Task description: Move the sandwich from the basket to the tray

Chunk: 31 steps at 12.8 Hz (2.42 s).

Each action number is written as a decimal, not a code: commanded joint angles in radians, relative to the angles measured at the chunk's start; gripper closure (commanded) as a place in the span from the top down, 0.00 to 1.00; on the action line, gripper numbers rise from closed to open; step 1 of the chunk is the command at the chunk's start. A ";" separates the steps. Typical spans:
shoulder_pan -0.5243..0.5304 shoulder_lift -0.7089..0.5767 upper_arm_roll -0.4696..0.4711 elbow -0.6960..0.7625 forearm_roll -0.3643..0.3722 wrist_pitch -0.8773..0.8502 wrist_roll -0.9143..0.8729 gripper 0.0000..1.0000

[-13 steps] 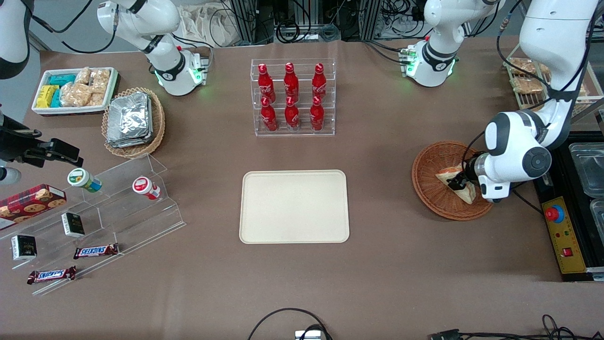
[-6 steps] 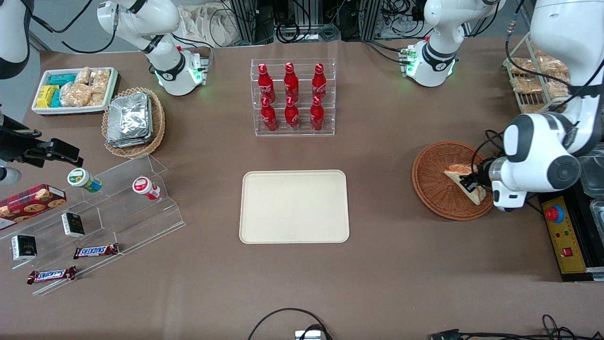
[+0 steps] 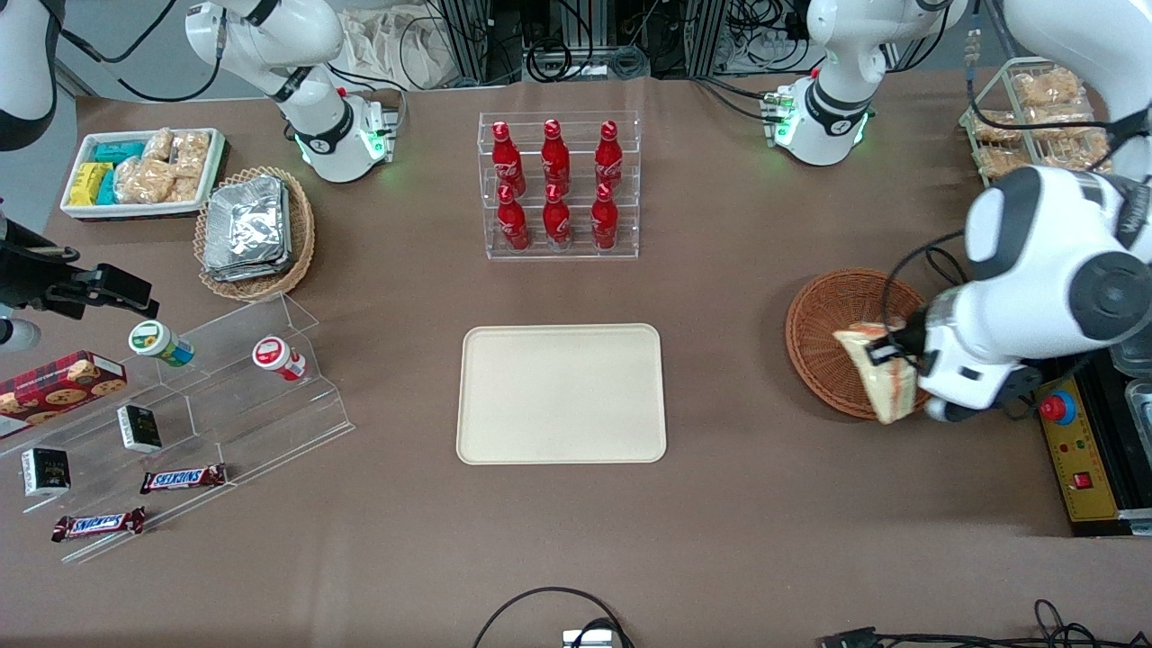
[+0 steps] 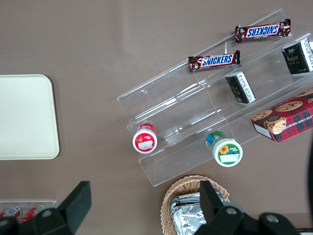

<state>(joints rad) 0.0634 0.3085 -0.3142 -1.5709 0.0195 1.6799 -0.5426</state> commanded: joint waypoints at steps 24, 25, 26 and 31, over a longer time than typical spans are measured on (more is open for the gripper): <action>-0.501 0.431 0.014 0.215 0.137 0.299 -0.238 1.00; -0.494 0.396 0.014 0.213 0.137 0.261 -0.237 1.00; -0.481 0.364 0.014 0.212 0.135 0.212 -0.232 1.00; -0.374 0.093 0.009 -0.054 0.129 0.181 -0.194 1.00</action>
<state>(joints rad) -0.3704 0.5525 -0.3009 -1.4307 0.1410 1.8242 -0.7598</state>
